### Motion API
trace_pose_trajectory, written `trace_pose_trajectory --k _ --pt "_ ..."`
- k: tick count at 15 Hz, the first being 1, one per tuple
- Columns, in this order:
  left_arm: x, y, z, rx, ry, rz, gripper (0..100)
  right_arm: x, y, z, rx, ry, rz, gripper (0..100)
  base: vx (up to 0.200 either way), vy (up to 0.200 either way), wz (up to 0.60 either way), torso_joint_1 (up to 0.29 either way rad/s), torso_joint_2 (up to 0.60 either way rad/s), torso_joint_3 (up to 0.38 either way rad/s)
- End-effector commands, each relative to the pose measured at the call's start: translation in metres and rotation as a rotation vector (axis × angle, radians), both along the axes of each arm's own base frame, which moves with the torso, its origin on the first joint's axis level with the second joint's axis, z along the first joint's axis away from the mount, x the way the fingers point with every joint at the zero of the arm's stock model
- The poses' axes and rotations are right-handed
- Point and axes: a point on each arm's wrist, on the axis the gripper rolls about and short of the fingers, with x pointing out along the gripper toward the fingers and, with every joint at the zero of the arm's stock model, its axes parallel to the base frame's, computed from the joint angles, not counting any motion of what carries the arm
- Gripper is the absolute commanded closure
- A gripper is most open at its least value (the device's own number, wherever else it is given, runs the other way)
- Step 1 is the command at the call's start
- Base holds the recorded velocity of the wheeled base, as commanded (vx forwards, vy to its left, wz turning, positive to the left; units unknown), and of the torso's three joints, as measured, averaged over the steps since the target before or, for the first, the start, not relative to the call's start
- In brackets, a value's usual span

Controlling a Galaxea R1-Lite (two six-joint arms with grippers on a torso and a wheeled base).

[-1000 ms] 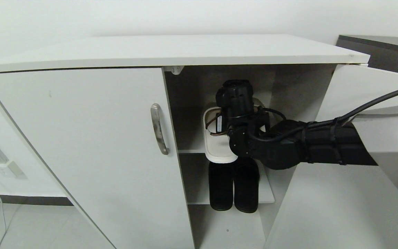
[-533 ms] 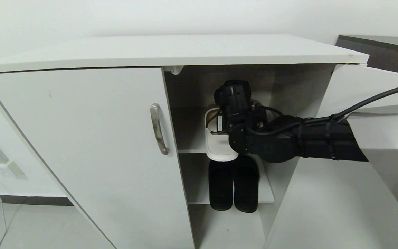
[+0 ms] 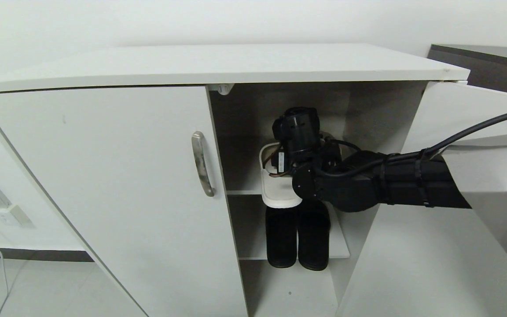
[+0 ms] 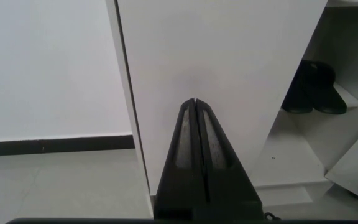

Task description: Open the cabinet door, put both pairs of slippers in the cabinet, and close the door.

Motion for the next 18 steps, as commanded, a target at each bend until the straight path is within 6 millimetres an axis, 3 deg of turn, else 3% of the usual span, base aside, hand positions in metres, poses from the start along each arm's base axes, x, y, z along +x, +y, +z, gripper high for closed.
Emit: trace_pose_trajectory --k 1,7,10,14,18 --pt "0.000 0.000 0.000 0.001 0.000 0.000 100 -0.019 -0.006 0.007 -0.008 0.009 0.021 0 0.000 0.000 0.00 0.000 0.00 0.000" --pt "0.000 0.000 0.000 0.003 0.001 0.000 100 -0.068 -0.026 0.027 -0.004 0.010 0.078 0 0.000 0.000 0.00 0.000 0.00 0.000" --pt "0.000 0.000 0.000 0.003 0.001 0.000 100 -0.109 -0.041 0.027 0.016 0.048 0.160 0 0.000 0.000 0.00 0.000 0.00 0.000" --pt "0.000 0.000 0.000 0.004 0.001 0.000 100 -0.165 -0.069 0.012 0.051 0.093 0.418 0 0.000 0.000 0.00 0.000 0.00 0.000" --pt "0.000 0.000 0.000 0.006 0.001 0.000 100 -0.174 -0.078 -0.004 0.051 0.057 0.546 0 0.000 0.000 0.00 0.000 0.00 0.000"
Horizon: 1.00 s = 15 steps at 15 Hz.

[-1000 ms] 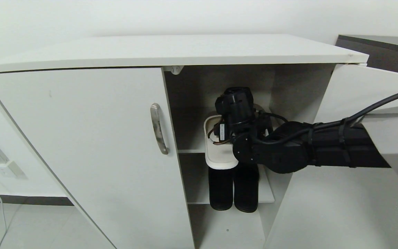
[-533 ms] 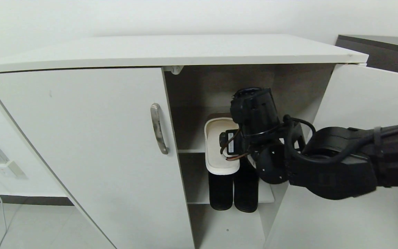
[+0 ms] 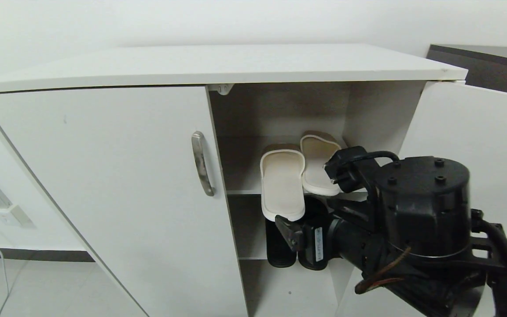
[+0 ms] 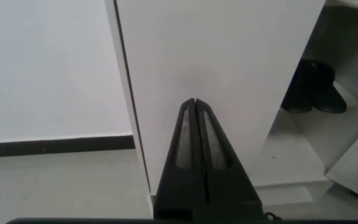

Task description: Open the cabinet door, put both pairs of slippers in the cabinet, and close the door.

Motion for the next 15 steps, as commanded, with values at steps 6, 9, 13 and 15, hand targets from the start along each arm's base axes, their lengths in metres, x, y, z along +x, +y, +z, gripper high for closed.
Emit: trace_pose_trajectory --k 6,9,13,15 --pt "0.0001 0.0000 0.0000 -0.001 0.001 0.000 100 -0.0087 -0.0097 -0.0015 -0.001 -0.017 0.025 100 0.000 0.000 0.00 0.000 0.00 0.000" --pt "0.0000 0.0000 0.0000 -0.001 0.000 0.000 100 -0.0088 -0.0091 -0.0014 0.000 -0.018 0.025 100 -0.133 0.000 0.00 0.002 0.00 0.002" --pt "0.0000 0.0000 0.0000 -0.002 0.000 0.000 100 -0.0088 -0.0091 -0.0028 -0.005 -0.015 0.026 100 -0.200 0.000 0.00 0.005 0.00 0.001" --pt "0.0001 0.0000 0.0000 -0.002 0.001 0.000 100 -0.0086 -0.0086 -0.0041 -0.009 -0.012 0.026 100 -0.200 0.000 0.00 -0.002 0.00 0.005"
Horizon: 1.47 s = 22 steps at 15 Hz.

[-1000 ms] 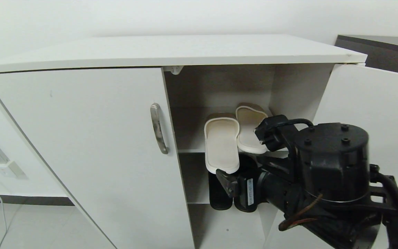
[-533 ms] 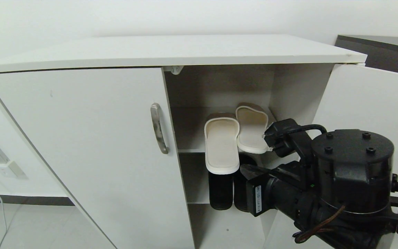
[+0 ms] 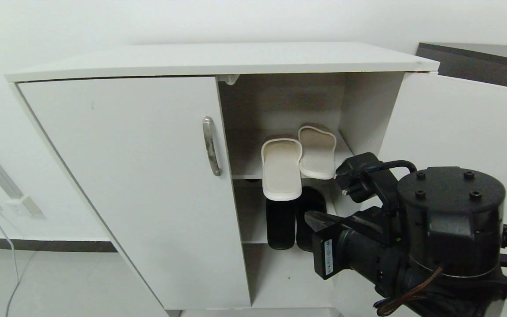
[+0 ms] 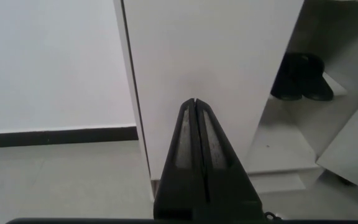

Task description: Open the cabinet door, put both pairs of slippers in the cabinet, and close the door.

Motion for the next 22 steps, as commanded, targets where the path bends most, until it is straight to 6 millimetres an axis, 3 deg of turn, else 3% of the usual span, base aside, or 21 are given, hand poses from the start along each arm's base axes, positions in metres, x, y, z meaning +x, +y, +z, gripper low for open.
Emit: trace_pose_trajectory --k 1,10,22 --pt "0.000 0.000 0.000 0.000 0.001 0.000 100 0.001 0.001 -0.002 -0.005 0.003 0.000 100 -0.200 0.000 0.00 -0.007 0.01 -0.002" --pt "0.000 0.000 0.000 -0.002 0.001 0.000 100 0.000 -0.002 -0.013 -0.058 0.017 0.016 100 -0.200 0.000 0.00 0.000 0.00 0.002" --pt "0.000 0.000 0.000 -0.002 0.000 0.000 100 0.006 -0.002 -0.028 -0.092 0.025 0.022 100 0.000 0.000 0.00 0.000 0.00 0.000"
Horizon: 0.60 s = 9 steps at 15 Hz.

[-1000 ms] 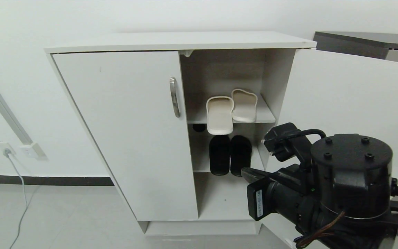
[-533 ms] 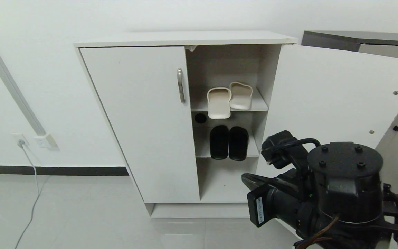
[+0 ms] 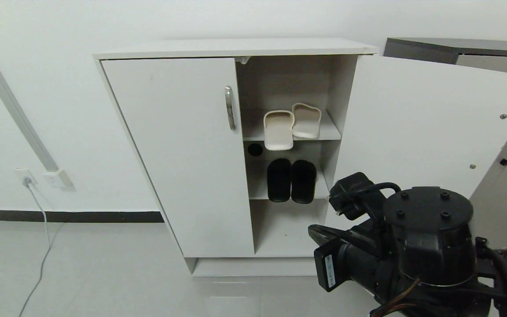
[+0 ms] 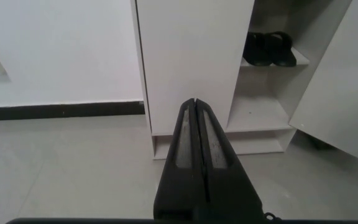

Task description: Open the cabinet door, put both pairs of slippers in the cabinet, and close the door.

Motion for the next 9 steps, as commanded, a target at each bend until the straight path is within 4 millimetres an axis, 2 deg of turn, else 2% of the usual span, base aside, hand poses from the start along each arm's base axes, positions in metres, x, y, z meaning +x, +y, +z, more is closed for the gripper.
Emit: trace_pose_trajectory --k 1,9 --pt "0.0000 0.0000 0.0000 0.000 0.000 0.000 100 0.0008 0.0010 -0.0027 -0.008 0.005 -0.002 100 0.000 0.000 0.00 0.000 0.00 0.000" --pt "0.0001 0.0000 0.0000 0.000 0.002 0.000 100 0.0009 0.0009 -0.0048 -0.026 0.001 -0.002 100 0.000 0.000 0.00 0.000 0.00 0.000"
